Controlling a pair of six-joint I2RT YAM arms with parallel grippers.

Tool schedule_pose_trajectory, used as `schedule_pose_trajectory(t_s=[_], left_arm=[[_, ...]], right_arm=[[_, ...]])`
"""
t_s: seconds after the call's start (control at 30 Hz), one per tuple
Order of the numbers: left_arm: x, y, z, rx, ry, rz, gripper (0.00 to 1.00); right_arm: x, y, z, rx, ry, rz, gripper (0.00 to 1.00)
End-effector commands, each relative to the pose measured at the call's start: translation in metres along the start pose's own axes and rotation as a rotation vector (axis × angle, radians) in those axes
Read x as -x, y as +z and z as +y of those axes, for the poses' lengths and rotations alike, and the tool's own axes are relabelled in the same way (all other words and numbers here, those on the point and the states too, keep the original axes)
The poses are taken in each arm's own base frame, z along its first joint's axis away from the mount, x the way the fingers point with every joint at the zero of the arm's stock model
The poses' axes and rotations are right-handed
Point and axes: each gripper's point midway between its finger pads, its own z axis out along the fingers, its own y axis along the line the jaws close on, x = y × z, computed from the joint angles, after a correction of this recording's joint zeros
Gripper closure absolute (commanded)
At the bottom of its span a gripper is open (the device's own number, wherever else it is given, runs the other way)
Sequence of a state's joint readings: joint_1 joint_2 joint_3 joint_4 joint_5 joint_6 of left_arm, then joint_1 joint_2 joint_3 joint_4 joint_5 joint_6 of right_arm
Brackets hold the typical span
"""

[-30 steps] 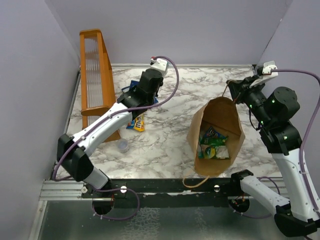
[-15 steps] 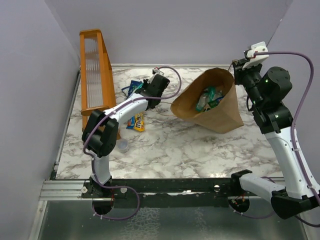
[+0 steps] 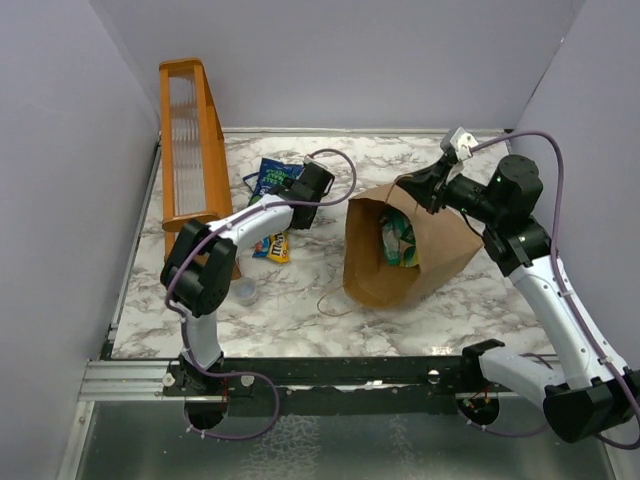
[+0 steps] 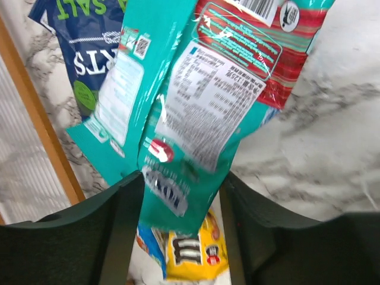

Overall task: Take the snacks out of the paper bag
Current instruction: Place the snack at the center of the board, then take out the snack from the paper bag.

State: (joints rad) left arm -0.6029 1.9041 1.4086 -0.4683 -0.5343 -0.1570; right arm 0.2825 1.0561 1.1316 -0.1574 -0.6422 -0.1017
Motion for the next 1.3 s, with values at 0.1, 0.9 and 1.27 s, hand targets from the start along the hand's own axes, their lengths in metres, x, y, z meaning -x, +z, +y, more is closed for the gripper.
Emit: schedule_pose_trajectory(t_s=[0.1, 0.9, 1.27], left_arm=[[0.061, -0.109, 0.002, -0.323, -0.170, -0.232, 0.30], [0.028, -0.352, -0.099, -1.078, -0.384, -0.741, 0.49], [0.003, -0.345, -0.202, -0.897, -0.198, -0.751, 0.85]], right_arm=[[0.008, -0.024, 0.040, 0.082, 0.128, -0.074, 0.98], [0.023, -0.058, 0.026, -0.163, 0.297, -0.188, 0.98], [0.037, -0.067, 0.031, -0.160, 0.270, -0.179, 0.98]])
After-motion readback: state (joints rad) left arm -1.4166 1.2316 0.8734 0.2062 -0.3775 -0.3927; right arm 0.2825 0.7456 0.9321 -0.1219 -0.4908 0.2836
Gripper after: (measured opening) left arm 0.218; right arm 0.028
